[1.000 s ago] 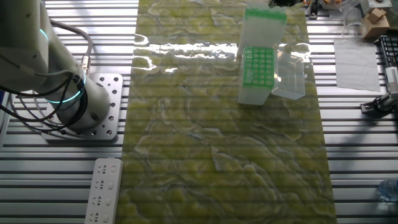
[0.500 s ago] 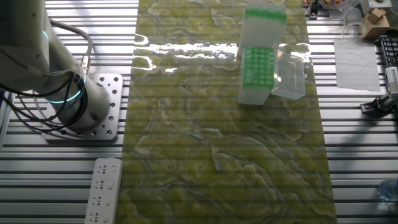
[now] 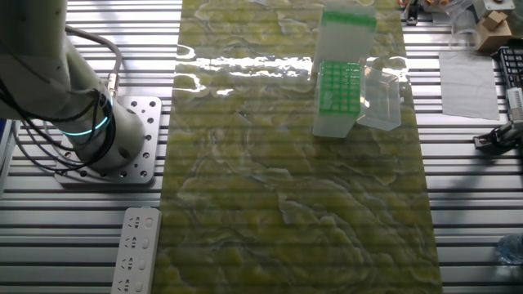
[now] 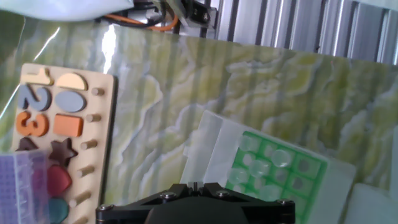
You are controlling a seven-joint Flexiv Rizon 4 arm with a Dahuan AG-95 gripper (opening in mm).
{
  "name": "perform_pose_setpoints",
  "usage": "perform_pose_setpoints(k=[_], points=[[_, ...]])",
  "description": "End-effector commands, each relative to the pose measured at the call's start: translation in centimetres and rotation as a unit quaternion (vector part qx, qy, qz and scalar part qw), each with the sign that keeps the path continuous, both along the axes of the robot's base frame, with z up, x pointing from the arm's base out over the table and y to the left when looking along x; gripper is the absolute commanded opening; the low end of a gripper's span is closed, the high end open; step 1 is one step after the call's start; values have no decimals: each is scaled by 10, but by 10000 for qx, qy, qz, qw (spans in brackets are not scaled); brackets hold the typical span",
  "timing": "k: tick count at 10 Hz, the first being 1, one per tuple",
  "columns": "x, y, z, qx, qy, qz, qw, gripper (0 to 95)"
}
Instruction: Transfer all large pipette tips from one holder to another
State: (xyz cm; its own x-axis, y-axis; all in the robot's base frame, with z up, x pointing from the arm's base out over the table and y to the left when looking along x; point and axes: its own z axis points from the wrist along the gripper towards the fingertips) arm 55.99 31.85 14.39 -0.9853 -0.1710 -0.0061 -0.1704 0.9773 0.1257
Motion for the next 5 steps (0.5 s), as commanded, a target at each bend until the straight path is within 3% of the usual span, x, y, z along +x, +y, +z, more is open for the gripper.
perform_pose_setpoints(k=[1, 5], points=[[0, -1, -4, -24, -26, 24, 10000, 0], [-3, -1, -14, -84, -95, 58, 9999, 0]])
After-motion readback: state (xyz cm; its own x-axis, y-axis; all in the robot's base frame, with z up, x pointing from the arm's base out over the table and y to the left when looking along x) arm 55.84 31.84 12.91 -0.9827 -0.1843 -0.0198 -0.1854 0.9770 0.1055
